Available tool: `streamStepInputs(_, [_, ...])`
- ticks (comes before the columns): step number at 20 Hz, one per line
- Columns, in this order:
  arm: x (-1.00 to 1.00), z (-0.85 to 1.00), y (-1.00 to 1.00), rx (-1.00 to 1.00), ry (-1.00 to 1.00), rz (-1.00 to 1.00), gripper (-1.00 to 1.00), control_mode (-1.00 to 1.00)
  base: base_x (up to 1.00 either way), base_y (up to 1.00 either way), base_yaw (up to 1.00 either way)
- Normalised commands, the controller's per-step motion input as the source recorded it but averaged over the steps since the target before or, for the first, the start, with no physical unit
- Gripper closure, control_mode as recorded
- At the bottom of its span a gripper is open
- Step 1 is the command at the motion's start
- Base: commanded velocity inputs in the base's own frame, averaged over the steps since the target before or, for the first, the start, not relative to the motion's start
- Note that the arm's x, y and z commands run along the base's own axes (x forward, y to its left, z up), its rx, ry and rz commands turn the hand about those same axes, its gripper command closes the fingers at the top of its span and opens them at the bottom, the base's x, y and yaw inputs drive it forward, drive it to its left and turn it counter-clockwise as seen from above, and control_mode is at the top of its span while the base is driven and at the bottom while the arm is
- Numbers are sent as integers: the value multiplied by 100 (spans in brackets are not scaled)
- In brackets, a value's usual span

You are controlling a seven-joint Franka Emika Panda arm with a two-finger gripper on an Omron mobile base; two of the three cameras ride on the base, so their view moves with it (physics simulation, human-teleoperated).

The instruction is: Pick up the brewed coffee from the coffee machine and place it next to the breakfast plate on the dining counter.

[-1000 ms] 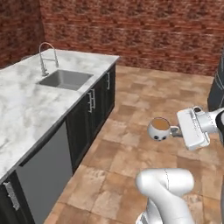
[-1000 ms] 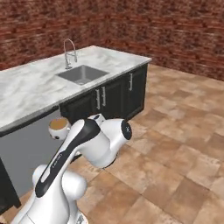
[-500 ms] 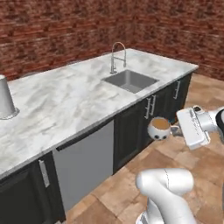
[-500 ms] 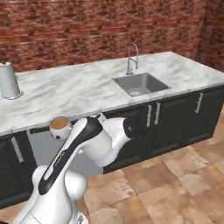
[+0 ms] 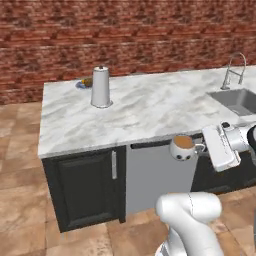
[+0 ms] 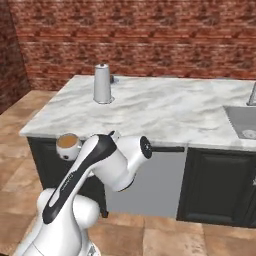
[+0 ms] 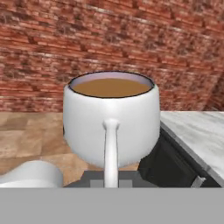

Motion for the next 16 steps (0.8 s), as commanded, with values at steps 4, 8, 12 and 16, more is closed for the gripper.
streamStepInputs(4, [0,0,0,0,0,0,100,100,31,70,62])
streamStepInputs(8, [0,0,0,0,0,0,100,100,39,100,40])
streamStepInputs(12, [0,0,0,0,0,0,100,100,44,100,23])
streamStepInputs(16, [0,0,0,0,0,0,100,100,74,100,7])
